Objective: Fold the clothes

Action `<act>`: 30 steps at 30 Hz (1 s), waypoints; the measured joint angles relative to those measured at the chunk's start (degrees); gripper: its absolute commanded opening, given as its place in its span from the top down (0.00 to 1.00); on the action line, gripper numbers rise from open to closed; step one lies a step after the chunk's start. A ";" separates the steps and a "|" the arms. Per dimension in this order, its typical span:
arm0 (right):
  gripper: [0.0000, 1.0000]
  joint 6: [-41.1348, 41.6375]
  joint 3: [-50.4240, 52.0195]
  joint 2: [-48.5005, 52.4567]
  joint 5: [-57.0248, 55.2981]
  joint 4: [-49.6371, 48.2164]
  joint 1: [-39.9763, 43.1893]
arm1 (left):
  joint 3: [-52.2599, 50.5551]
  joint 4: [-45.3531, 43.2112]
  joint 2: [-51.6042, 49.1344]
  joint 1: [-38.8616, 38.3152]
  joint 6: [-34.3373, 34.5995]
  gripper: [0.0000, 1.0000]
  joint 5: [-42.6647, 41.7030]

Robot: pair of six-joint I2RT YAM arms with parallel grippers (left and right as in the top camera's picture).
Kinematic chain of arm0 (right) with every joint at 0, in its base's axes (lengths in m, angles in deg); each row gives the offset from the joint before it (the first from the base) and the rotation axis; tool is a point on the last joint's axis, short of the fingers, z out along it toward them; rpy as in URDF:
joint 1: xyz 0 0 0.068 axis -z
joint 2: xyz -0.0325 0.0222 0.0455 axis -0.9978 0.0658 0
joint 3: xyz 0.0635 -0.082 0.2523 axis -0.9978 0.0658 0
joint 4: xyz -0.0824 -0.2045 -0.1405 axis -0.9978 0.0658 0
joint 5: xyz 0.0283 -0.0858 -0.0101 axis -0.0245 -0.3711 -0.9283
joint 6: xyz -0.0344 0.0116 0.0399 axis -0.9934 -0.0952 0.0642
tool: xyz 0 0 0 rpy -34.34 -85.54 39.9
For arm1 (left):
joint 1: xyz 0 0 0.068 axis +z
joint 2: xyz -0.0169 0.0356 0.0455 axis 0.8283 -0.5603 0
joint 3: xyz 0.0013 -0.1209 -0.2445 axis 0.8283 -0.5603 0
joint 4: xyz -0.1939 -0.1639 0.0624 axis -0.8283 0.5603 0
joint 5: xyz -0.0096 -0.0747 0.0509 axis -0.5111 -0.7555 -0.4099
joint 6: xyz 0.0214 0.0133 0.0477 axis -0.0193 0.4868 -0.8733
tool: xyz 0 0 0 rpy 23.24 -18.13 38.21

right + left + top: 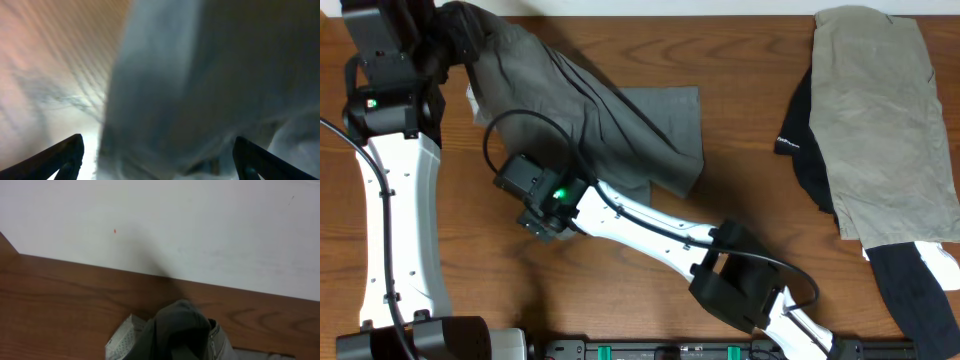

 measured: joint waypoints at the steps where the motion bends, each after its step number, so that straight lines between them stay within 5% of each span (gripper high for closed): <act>1: 0.09 0.28 0.20 0.28 -0.42 -0.07 0.02 | 0.00 0.04 0.00 0.00 0.00 0.94 0.00; 6: 0.28 1.97 0.48 0.92 -1.55 -0.24 0.39 | 0.00 0.15 0.00 0.00 0.00 0.94 0.00; 10: 0.75 3.58 0.48 0.92 -2.08 -0.20 1.07 | 0.00 0.31 0.00 0.00 0.00 0.94 0.00; 13: 0.97 4.85 0.48 0.92 -2.08 0.00 1.84 | 0.00 0.33 0.00 0.00 0.00 0.94 0.00; 30: 0.99 4.44 0.50 0.92 3.17 0.90 7.78 | 0.00 0.90 0.00 0.00 0.00 0.94 0.00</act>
